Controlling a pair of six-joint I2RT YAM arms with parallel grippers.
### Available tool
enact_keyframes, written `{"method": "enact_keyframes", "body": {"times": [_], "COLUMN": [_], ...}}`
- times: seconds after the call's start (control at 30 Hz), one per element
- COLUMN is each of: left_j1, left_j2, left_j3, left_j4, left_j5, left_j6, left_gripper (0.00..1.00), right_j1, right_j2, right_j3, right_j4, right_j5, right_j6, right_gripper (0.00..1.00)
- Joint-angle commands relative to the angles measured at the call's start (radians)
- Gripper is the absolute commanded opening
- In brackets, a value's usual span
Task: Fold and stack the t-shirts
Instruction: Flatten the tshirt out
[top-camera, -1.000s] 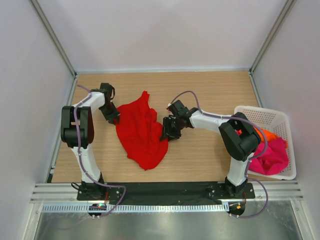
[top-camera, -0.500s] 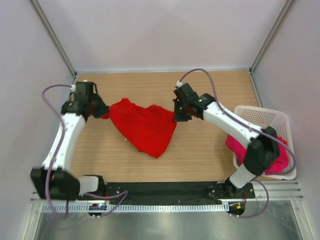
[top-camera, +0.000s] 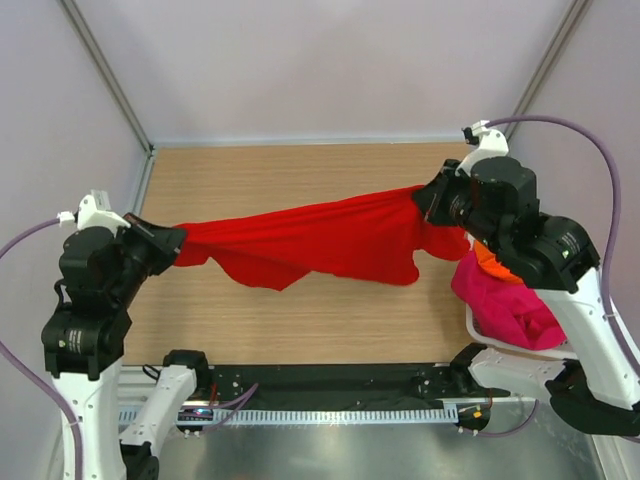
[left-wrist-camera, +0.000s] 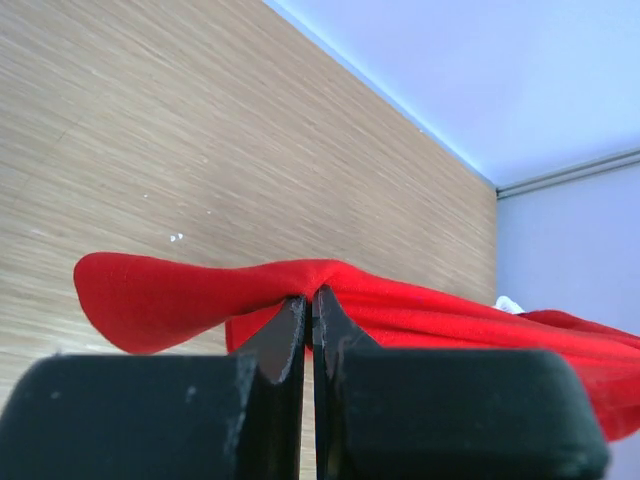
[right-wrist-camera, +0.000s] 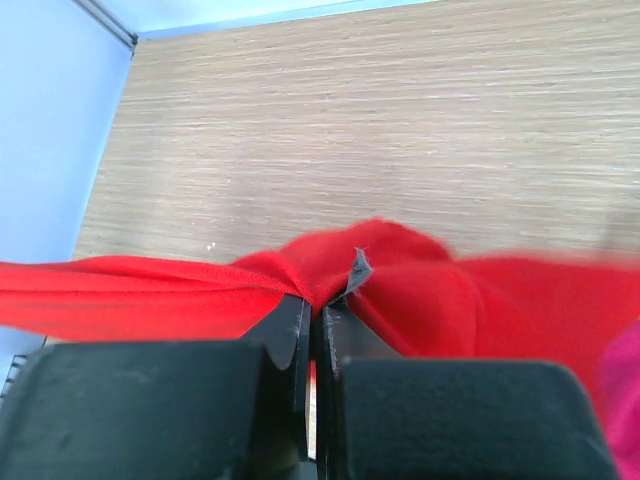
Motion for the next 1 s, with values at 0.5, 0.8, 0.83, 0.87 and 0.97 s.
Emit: {"method": "enact_keyframes", "body": {"times": [0.5, 0.8, 0.83, 0.87, 0.97], "left_j1": [-0.017, -0.027, -0.026, -0.027, -0.027], "left_j2": [0.346, 0.286, 0.268, 0.249, 0.18], "left_j3": [0.029, 0.039, 0.019, -0.003, -0.112], "left_j4": [-0.024, -0.06, -0.067, -0.076, -0.125], "left_j5": [-0.066, -0.098, -0.107, -0.116, -0.138], "left_j6": [0.067, 0.075, 0.066, 0.058, 0.023], "left_gripper": [0.0, 0.0, 0.0, 0.0, 0.0], "right_j1": [-0.259, -0.244, -0.238, -0.232, -0.204], "right_j2": [0.461, 0.331, 0.293, 0.276, 0.262], "right_j3": [0.115, -0.012, -0.038, -0.1, -0.188], "right_j4": [-0.04, -0.081, -0.081, -0.075, -0.058], "right_j5": [-0.382, -0.466, -0.481, -0.507, -0.558], "right_j6": [-0.064, -0.101, -0.096, -0.093, -0.087], "right_gripper": [0.01, 0.01, 0.01, 0.01, 0.01]}}
